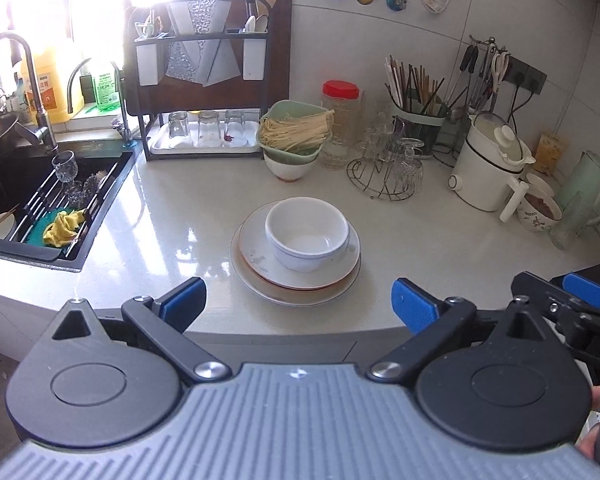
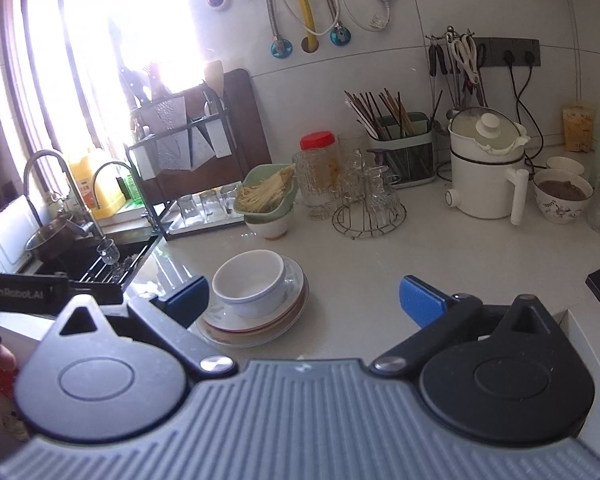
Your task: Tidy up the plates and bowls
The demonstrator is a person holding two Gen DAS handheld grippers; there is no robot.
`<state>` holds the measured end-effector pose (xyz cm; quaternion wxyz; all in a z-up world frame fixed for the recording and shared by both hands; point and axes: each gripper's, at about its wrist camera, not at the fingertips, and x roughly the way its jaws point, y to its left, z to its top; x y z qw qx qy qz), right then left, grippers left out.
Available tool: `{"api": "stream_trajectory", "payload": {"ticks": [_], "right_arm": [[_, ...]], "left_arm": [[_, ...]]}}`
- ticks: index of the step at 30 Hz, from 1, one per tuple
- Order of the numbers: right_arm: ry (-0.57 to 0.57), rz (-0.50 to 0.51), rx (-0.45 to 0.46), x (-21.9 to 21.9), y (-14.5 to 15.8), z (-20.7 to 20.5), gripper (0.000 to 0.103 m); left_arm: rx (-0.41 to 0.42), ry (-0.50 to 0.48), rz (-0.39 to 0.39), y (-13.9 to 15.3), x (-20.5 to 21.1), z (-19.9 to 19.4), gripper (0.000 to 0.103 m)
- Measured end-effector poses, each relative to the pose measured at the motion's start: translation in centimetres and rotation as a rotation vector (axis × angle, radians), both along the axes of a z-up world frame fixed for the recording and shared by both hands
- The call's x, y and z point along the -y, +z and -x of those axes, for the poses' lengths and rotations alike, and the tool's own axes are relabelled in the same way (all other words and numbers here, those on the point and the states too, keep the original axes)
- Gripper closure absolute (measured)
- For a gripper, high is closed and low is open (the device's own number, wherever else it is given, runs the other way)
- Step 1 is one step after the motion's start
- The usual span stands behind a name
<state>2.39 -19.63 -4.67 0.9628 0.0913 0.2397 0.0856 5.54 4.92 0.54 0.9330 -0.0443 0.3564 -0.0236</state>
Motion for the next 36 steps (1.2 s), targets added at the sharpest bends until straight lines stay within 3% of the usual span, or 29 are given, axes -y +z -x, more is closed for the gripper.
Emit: {"api": "stream_trajectory", "payload": {"ticks": [7,15,36], "right_arm": [[-0.009,-0.004,-0.004,0.3,0.9,0.8,0.000],[-0.018,0.004,-0.016,0.6,1.2,2.3,0.000],[-0.027,0.016,-0.016,-0.2,1.9,4.2,0.000]], "left_arm": [[-0.002,0.004,0.046,0.9,0.1,0.7,0.002],[-0.004,-0.033,0.005,1.1,1.3,2.1,0.002],[-0.029,0.054,-0.025,1.4,0.4,4.9,0.002]]}}
